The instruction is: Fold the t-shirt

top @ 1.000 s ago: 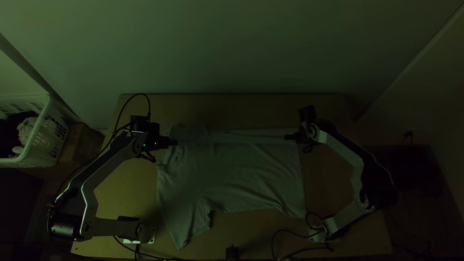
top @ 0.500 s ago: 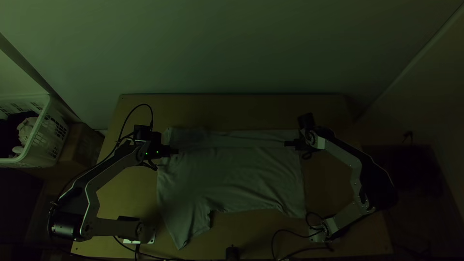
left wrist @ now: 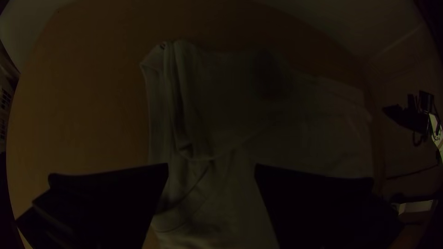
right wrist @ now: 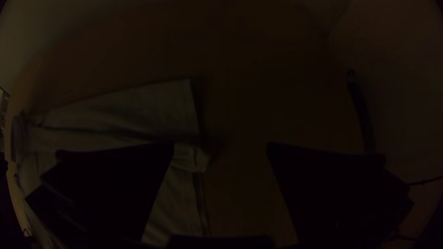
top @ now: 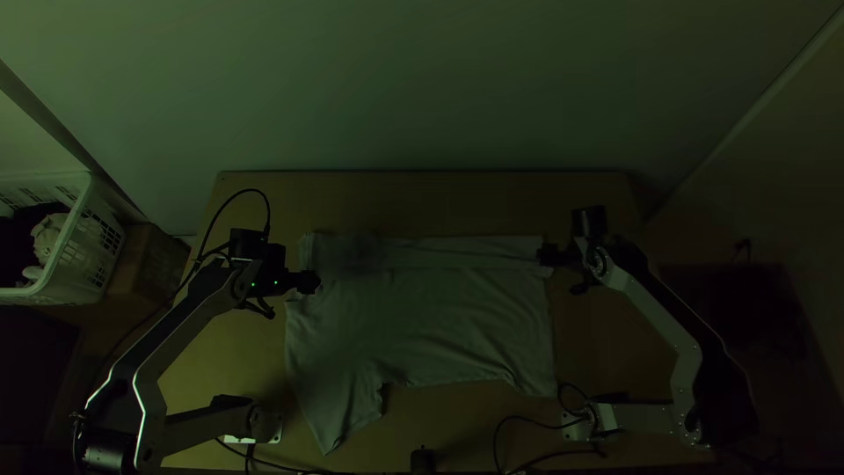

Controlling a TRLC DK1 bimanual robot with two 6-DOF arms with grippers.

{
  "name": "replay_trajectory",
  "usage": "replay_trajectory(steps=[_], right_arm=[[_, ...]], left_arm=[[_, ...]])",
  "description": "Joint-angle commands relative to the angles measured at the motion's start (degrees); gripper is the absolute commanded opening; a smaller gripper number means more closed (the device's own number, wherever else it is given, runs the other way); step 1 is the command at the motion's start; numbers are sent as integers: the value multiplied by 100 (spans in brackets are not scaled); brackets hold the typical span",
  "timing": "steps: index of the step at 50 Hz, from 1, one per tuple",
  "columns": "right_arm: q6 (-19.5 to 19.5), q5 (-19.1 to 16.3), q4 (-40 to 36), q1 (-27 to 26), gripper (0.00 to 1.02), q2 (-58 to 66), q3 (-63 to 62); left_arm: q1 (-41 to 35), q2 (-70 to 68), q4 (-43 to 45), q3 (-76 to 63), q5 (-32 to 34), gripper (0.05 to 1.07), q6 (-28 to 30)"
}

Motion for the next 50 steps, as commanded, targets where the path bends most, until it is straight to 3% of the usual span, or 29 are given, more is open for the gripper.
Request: replay_trajectory(steps=[1,11,20,32,50], right_arm=[[-68,75,-142,-33,98,-558,-135],[81,67,-247,-332,98,-1068,-188],[143,49,-537,-393,98,-1191,-12],[152,-13,-845,222,98,-1463,93],[371,-100,-1531,398,98,-1446,234]], left_arm=[[-21,-319,-449,214,76,102,133],[-100,-934,-1706,407,32,102,36],[-434,-1330,-2954,302,23,102,-518],[-856,-1716,-4114,91,-47,102,-896],[-1647,-1708,-4545,-524,-205,102,-1344]])
